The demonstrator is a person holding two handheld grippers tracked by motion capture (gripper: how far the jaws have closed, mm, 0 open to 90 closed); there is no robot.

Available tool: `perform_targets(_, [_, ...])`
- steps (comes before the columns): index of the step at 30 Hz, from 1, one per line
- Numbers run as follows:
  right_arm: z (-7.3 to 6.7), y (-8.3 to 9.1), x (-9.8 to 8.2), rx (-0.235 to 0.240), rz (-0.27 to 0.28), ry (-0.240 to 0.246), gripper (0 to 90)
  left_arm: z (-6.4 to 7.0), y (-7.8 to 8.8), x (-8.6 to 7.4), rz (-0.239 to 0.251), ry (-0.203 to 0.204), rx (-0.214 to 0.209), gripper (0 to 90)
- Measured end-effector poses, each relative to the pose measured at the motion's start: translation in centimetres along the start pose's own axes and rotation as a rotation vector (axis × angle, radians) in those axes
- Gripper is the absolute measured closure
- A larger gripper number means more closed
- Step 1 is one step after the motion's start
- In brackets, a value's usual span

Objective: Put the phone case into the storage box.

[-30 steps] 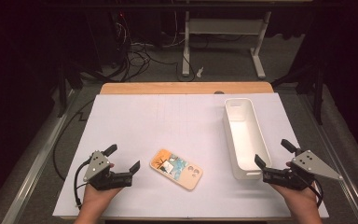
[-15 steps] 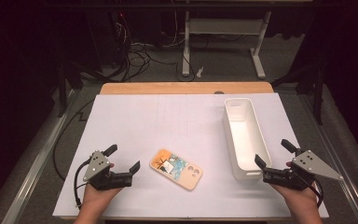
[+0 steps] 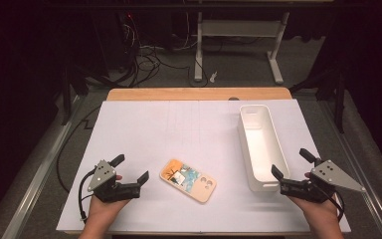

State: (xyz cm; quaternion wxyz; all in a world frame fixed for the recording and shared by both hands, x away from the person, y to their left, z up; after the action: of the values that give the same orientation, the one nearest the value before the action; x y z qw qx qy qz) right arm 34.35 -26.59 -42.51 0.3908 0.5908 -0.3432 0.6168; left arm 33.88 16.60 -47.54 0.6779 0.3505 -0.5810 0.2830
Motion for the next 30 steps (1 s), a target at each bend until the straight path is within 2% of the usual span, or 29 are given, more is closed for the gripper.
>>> perform_targets(4, [-0.01, 0.02, 0.01, -0.001, 0.000, -0.001, 0.0, -0.01, 0.09, 0.07, -0.011, -0.004, 0.004, 3.1])
perform_targets(9, [-0.04, 0.00, 0.03, 0.001, 0.000, -0.002, 0.0, -0.04, 0.35, 0.31, 0.002, -0.009, 0.006, 10.1])
perform_targets(12, [-0.08, -0.01, 0.05, 0.002, 0.001, -0.003, 0.0, -0.08, 0.48, 0.39, 0.005, 0.005, 0.002, 18.0])
perform_targets(14, [-0.07, -0.01, 0.05, 0.002, 0.001, -0.003, 0.0, -0.08, 0.54, 0.38, 0.004, 0.023, -0.003, 20.0])
perform_targets(15, [-0.02, 0.02, 0.07, 0.001, 0.002, -0.003, 0.0, -0.07, 0.59, 0.40, 0.007, 0.026, -0.008, 26.2])
perform_targets(16, [-0.02, 0.02, 0.07, 0.001, 0.002, -0.003, 0.0, -0.08, 0.62, 0.41, 0.008, 0.029, -0.005, 26.2])
perform_targets(17, [-0.01, 0.03, 0.07, 0.000, 0.002, -0.005, 0.1, -0.07, 0.64, 0.45, 0.012, 0.034, -0.005, 28.4])
perform_targets(18, [0.00, 0.04, 0.07, 0.000, 0.002, -0.005, 0.0, -0.06, 0.68, 0.47, 0.014, 0.037, -0.008, 34.9])
perform_targets(19, [0.00, 0.04, 0.07, 0.000, 0.002, -0.005, 0.0, -0.05, 0.70, 0.48, 0.016, 0.040, -0.009, 34.9])
perform_targets(20, [-0.02, 0.03, 0.07, 0.001, 0.002, -0.006, 0.0, -0.05, 0.71, 0.45, 0.013, 0.040, -0.009, 41.4])
perform_targets(22, [-0.04, 0.01, 0.09, 0.002, 0.003, -0.006, 0.1, 0.01, 0.73, 0.35, 0.008, 0.033, -0.017, 44.6])
perform_targets(27, [-0.18, -0.03, 0.10, 0.006, 0.003, -0.006, 0.0, 0.15, 0.70, 0.35, 0.005, 0.022, -0.015, 63.8])
perform_targets(30, [-0.19, -0.06, 0.08, 0.006, 0.002, -0.006, 0.0, 0.15, 0.59, 0.18, -0.013, 0.014, -0.008, 75.5])
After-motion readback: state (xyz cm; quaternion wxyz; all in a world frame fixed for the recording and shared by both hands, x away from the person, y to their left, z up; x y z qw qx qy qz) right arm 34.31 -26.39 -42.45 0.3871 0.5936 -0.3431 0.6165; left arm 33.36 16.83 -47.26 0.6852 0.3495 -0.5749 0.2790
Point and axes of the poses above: each handheld gripper's, and its own axes: y roughly backward along the jaws, x roughly out of its top, z roughly to its right, the point moved 9 cm from there along -y, roughly forward along the jaws, and after that the axes turned 10 degrees about z, right-handed, at the moved point
